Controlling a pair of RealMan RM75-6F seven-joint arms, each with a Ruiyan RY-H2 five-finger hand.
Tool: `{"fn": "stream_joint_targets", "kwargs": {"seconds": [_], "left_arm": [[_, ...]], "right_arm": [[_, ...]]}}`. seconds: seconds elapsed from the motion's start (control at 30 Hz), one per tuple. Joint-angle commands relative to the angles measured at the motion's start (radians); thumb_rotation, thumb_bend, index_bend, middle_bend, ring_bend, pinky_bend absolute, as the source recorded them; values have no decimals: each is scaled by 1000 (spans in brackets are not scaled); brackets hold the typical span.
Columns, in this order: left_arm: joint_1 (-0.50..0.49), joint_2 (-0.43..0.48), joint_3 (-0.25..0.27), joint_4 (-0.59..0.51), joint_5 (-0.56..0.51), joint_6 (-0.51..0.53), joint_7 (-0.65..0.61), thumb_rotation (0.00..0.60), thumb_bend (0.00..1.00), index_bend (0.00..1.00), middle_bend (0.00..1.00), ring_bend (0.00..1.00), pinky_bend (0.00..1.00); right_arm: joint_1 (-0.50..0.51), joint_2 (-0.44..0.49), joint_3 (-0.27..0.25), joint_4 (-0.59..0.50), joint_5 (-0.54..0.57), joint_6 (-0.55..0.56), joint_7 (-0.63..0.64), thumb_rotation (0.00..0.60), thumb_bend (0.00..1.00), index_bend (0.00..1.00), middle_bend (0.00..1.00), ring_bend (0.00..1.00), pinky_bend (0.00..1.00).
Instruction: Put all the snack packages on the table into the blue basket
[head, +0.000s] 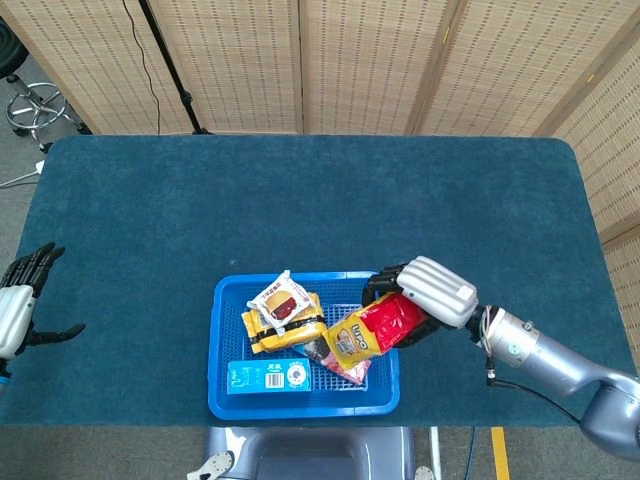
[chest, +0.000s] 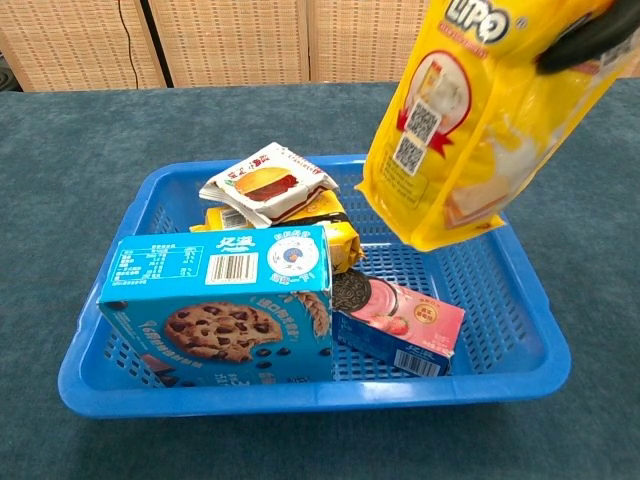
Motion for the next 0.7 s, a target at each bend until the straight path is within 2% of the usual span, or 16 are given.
{"fn": "stream_joint_targets", "kwargs": {"seconds": [0.03,0.23,0.3,0.37,0.43,0.47,0.57,0.7], "left_arm": [[3,3,0,1,3,3,-8,600,7,0,0,0,0],[7,10,0,9,7,2,-38,600,8,0,0,0,0],[6,12,-1,12,8,-1,-45,600,8,0,0,0,0],[6,13,-2,14,7,-3,-51,600,8,0,0,0,0],[7,14,-2,17,7,-4,-56,600,8,0,0,0,0],[7,14,-2,18,7,-4,-57,600,8,0,0,0,0],[8,14,-2,19,9,-4,-57,600,8,0,0,0,0],[9,12,2,16,18,-2,-48,600,7,0,0,0,0]], "right_arm": [[21,-70,11,-4,53,-67,-87,600,347,563,587,488,572],[31,-144,23,2,139,-125,-185,600,346,534,566,483,568],[29,-163,28,-13,169,-134,-208,600,288,401,444,405,515],[37,-171,19,-28,175,-162,-212,600,80,124,156,156,341],[52,-147,14,-53,179,-199,-172,600,0,8,15,16,187],[55,-140,15,-59,180,-203,-160,600,0,0,0,0,121],[49,-102,27,-84,174,-177,-124,600,0,0,0,0,38],[23,-49,37,-110,166,-125,-134,600,0,0,0,0,17]]}}
